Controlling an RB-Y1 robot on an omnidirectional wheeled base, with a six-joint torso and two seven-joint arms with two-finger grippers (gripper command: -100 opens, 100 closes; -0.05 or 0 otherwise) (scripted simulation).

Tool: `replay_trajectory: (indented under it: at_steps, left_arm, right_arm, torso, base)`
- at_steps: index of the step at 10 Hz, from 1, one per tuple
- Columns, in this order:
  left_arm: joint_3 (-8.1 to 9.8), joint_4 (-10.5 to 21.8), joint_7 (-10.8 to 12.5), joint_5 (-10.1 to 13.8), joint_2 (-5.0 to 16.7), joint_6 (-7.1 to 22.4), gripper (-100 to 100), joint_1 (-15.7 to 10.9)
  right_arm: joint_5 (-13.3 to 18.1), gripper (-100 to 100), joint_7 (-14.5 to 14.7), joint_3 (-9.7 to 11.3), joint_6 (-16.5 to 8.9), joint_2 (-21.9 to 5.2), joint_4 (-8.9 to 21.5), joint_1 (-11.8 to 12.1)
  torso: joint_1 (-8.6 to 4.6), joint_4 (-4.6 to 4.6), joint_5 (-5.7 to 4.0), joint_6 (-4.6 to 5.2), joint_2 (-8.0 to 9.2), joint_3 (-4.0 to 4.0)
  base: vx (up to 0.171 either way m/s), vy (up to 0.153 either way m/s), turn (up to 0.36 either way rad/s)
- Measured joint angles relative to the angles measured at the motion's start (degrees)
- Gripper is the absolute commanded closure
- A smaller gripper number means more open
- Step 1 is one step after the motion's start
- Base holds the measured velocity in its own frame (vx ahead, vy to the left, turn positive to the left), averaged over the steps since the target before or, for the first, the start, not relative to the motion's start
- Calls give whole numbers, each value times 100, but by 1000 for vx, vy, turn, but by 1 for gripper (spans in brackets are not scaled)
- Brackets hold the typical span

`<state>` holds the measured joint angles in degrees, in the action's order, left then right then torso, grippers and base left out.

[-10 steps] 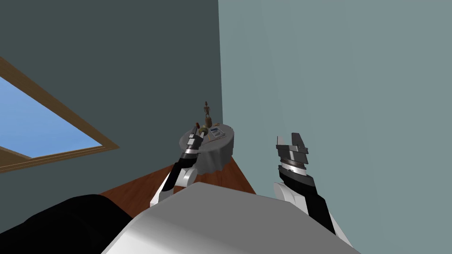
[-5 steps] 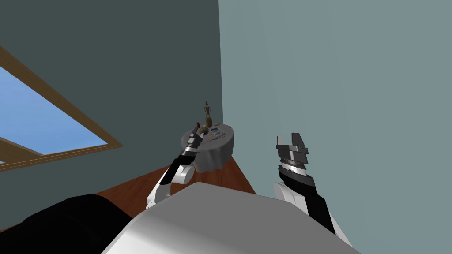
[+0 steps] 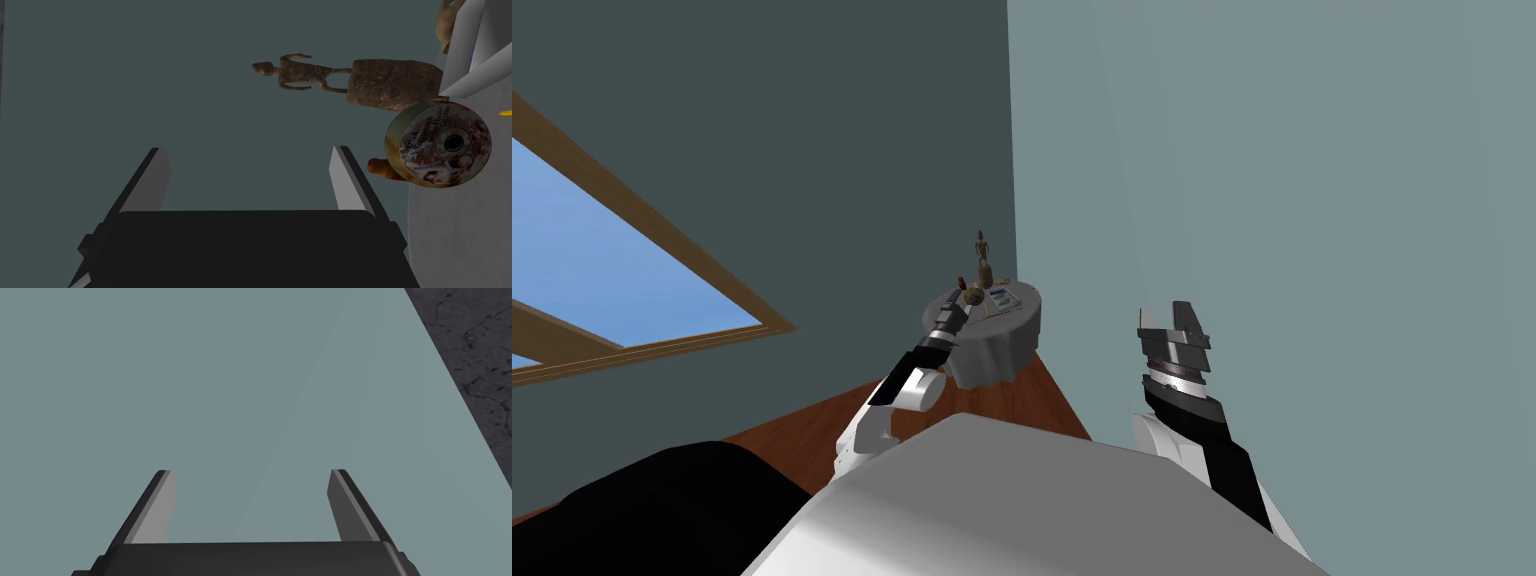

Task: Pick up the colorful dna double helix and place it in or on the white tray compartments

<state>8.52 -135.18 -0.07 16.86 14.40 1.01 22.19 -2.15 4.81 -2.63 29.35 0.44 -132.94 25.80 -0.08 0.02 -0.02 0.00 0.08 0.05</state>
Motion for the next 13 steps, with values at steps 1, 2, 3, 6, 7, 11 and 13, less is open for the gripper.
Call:
replay_trajectory:
  at_steps: [1, 2, 3, 6, 7, 11, 13]
  left_arm:
    - [54, 32, 27, 55, 50, 145, -100, -23]
    - [157, 37, 60, 151, 127, 316, -100, -64]
    - [240, 58, 97, 223, 197, 493, -100, -101]
    - [422, 89, 175, 392, 344, 949, -100, -159]
    - [540, 165, 221, 499, 450, 1149, -100, -255]
    - [780, 312, 339, 756, 687, 1730, -100, -321]
    - [948, 401, 411, 911, 840, 2063, -100, -417]
  right_arm:
    - [0, 0, 0, 0, 0, 0, 0, 0]
    - [0, 0, 0, 0, 0, 0, 0, 0]
    - [0, 0, 0, 0, 0, 0, 0, 0]
    - [0, 0, 0, 0, 0, 0, 0, 0]
    - [0, 0, 0, 0, 0, 0, 0, 0]
    - [0, 0, 0, 0, 0, 0, 0, 0]
    - [0, 0, 0, 0, 0, 0, 0, 0]
  torso:
    - [1, 0, 0, 0, -1, 0]
    - [0, 0, 0, 0, -1, 0]
    - [0, 0, 0, 0, -2, -1]
    - [2, -1, 0, 0, -4, -2]
    - [1, -1, 0, 1, -4, -2]
    - [4, -1, 1, 0, -6, -3]
    - [2, -2, 0, 0, -7, -4]
  base:
    - [-22, -25, -1]
    - [-18, -23, 1]
    - [-8, -10, 1]
    - [-15, -20, -8]
    - [-15, -23, -7]
    - [-10, -20, -13]
    - [-4, -14, -8]
